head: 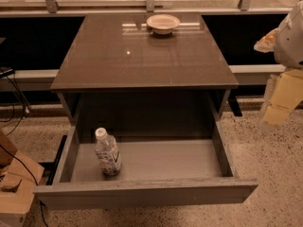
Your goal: Pick blue plastic bottle from top drawer and place on counter
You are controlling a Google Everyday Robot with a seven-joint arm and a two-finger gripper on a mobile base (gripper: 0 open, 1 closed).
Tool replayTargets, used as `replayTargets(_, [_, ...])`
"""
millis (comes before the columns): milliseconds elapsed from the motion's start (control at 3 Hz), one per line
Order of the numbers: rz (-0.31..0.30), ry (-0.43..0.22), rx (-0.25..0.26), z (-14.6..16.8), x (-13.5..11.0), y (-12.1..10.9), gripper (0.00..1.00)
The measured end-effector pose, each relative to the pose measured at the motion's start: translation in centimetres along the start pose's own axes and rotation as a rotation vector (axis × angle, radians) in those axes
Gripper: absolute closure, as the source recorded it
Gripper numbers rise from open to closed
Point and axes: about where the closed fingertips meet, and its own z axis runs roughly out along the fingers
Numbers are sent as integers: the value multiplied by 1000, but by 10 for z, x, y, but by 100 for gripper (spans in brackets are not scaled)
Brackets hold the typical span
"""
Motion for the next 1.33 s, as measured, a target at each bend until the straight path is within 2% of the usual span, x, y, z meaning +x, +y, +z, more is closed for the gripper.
replayTargets(333, [-1,0,0,0,0,0,0])
replayTargets(667, [-45,-34,-2,9,-17,5,0])
replayTargets(1000, [-49,-119,-38,35,-59,16,0])
replayTargets(1333, [-30,-200,-46,53,-91,21,0])
